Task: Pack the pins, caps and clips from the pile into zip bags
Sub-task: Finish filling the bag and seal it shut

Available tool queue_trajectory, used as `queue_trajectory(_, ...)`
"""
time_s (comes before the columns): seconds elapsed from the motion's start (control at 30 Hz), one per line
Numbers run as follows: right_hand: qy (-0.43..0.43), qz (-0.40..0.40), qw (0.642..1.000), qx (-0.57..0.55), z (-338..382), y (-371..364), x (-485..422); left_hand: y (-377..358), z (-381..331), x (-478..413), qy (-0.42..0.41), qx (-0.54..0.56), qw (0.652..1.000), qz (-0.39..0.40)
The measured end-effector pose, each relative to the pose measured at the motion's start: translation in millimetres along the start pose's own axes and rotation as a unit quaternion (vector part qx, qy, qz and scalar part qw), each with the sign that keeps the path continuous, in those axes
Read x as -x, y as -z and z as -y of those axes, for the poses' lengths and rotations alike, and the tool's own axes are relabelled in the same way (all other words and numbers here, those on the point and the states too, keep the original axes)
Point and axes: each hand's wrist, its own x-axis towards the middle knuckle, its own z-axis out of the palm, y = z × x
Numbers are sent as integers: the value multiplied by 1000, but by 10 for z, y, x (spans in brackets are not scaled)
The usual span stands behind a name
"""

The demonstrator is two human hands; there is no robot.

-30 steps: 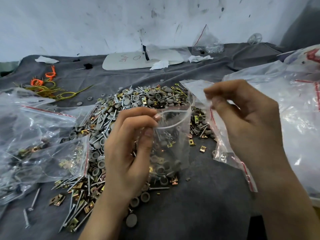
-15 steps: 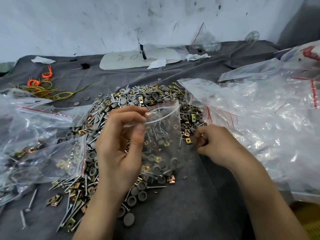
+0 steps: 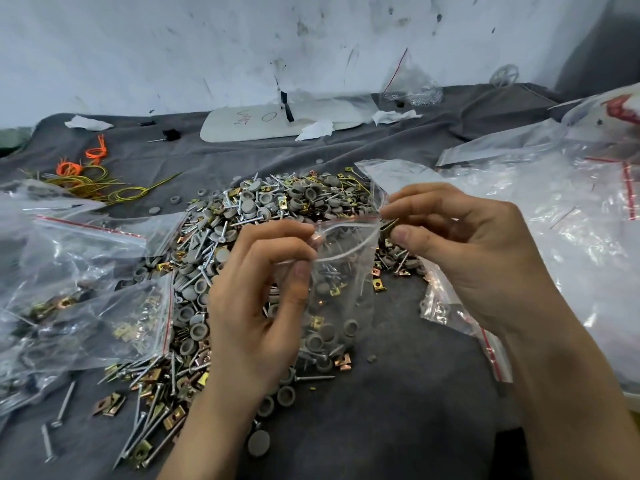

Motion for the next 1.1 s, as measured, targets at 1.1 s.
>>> queue_trajectory(1.1,-238,41,868,434,-691,-141,-54,-39,15,27,-8,27,999,-19)
